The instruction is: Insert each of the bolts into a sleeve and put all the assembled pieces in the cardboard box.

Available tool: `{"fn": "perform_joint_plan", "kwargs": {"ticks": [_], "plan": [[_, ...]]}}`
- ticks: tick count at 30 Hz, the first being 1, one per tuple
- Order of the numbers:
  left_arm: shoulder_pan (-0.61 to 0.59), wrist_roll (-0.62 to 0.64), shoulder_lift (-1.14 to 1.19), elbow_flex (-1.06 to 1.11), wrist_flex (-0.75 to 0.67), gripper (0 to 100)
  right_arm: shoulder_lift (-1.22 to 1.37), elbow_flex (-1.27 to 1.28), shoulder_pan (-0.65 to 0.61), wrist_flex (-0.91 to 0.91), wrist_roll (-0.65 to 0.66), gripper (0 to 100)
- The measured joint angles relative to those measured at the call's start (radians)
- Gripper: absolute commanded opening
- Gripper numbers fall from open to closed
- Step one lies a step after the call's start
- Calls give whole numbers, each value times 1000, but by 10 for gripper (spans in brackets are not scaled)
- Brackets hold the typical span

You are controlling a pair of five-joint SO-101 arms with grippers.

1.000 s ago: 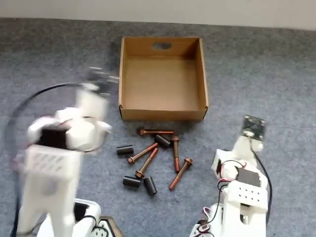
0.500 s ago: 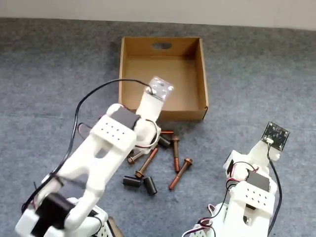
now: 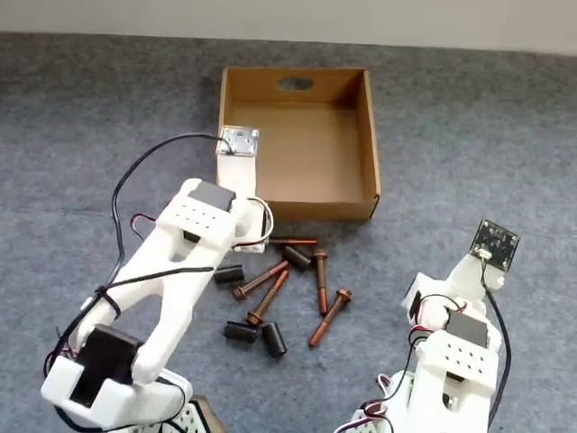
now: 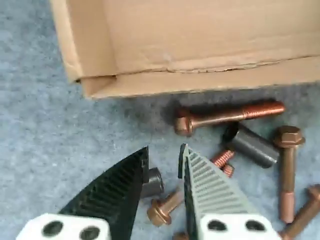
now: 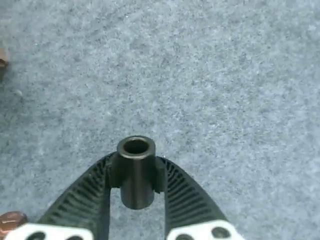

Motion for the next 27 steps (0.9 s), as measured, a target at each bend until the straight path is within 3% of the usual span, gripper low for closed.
{"fn": "perform_joint_plan", "kwargs": {"ticks": [13, 27], "plan": [[3, 8, 126, 0, -124, 123, 0, 0, -2, 0, 0, 6], [2, 8, 127, 0, -129, 123, 0, 0, -2, 0, 0, 6]]}}
